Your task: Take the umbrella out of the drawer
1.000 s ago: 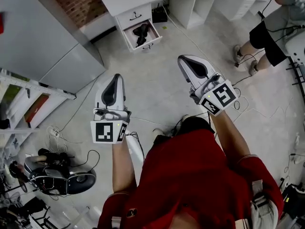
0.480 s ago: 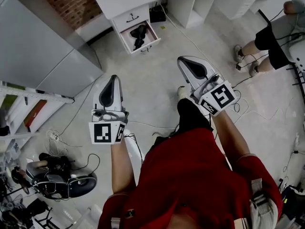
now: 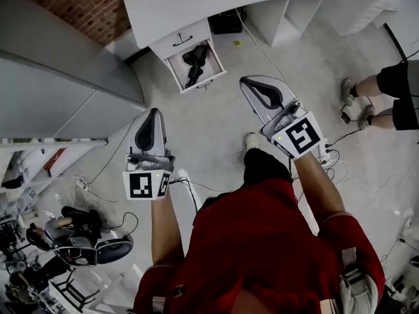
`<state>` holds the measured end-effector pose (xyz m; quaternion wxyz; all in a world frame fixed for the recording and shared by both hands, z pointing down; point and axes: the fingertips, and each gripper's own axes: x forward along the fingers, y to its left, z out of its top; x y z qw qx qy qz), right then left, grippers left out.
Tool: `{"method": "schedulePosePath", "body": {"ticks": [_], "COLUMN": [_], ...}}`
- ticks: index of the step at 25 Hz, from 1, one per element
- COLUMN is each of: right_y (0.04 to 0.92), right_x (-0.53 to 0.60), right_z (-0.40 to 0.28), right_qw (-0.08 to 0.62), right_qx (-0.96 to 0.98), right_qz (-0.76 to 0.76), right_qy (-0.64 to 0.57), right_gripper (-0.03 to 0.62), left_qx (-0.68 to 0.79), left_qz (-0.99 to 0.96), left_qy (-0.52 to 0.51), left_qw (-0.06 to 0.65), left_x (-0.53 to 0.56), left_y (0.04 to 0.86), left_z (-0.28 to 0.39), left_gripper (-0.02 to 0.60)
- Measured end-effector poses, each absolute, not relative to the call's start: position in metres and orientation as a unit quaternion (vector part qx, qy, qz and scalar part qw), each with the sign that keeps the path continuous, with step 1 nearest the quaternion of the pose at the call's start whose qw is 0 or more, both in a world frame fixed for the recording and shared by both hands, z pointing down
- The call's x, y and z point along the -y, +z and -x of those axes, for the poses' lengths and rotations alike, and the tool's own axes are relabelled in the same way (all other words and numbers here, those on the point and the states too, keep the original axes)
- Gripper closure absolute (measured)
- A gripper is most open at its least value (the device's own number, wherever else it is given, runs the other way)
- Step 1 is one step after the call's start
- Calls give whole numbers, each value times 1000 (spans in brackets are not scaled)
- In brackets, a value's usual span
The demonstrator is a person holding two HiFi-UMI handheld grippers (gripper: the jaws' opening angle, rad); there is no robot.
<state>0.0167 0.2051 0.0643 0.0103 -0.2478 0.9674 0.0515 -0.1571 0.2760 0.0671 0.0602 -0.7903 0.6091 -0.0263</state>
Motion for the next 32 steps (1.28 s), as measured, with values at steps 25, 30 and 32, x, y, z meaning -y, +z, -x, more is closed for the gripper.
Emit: {"method": "schedulePosePath", "body": {"ticks": [25,30,32], "right_y": [197,253,273], "right_x": [38,70,82], "right_z": [-5,18,26], "right_qw": [-61,-80,-78], "right_qx": [-960,-955,-954], "right_qz": [273,285,288], "right_qy": [-25,-30,-29], "right_gripper": [582,582,582], "left_qx": [-598,-583,-577], "left_qz": [792,798,800], "left_qy": [-121,-147,-156], "left_qw": [-25,-45,-48], "left_x": [-5,33,48], "left_y": [254,317,342], "left_z": [169,189,194], "left_gripper": [575,575,575]}}
